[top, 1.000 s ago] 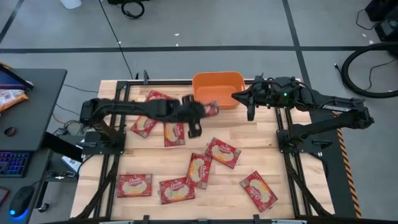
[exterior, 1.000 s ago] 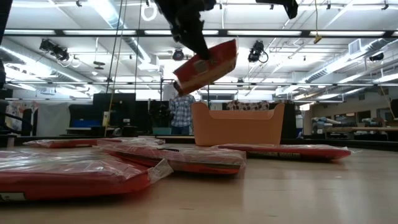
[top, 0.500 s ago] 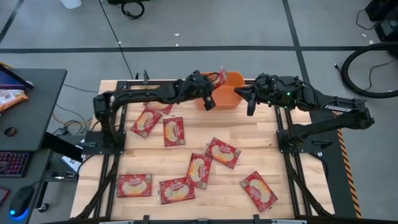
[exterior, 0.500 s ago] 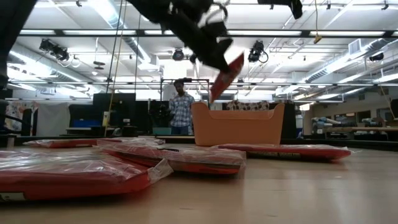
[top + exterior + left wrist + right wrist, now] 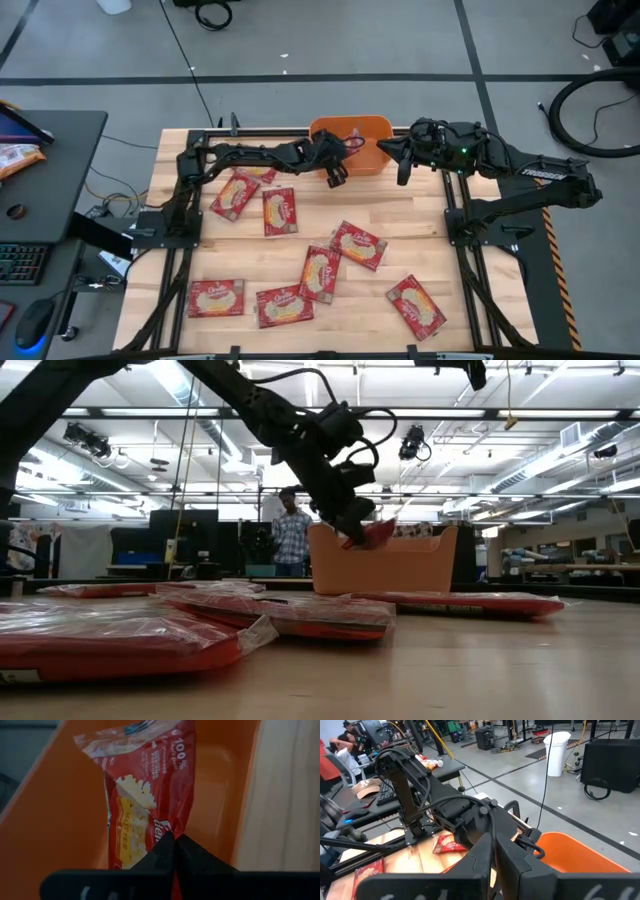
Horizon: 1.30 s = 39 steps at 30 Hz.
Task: Sort popcorn bags into baskets
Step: Put the popcorn pack into the orange bin
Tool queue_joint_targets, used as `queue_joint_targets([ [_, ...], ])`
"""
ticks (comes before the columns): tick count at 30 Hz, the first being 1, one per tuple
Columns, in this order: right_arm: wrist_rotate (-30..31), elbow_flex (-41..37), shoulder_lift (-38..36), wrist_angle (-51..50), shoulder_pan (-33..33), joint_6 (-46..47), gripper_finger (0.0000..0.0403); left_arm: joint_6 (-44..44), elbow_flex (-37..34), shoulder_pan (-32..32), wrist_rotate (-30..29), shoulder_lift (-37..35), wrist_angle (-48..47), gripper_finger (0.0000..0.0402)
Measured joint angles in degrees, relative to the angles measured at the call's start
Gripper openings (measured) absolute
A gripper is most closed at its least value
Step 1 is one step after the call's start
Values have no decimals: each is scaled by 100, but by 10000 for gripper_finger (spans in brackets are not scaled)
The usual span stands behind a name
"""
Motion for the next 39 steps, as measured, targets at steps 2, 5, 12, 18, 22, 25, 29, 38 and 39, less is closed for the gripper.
queue_joint_targets([
  [2,-5,0,0,0,0,27,29,-13,2,-47,-11,-2,45,26],
  [5,-67,0,0,-1,0,27,29,-37,2,-129,-6,-72,8,50],
  [12,-133,0,0,-46,-13,24,29,-621,7,-369,-139,-601,-484,102],
  [18,-145,0,0,-211,-11,-85,29,-1727,11,-607,1208,-1165,-1670,109],
  [22,-230,0,0,-225,-9,-200,29,-2955,7,-867,1982,-1306,-2976,108],
  [25,-262,0,0,-209,-10,-337,29,-3971,7,-1113,1903,-1315,-3901,108],
  [29,-293,0,0,-161,-15,-437,29,-5128,0,-1408,1302,-1154,-4808,124],
  [38,-621,0,7,-32,-13,-638,29,-7062,8,-1395,411,-811,-4927,241],
  [39,-650,0,5,-20,-11,-627,29,-7145,0,-1369,378,-730,-4972,251],
])
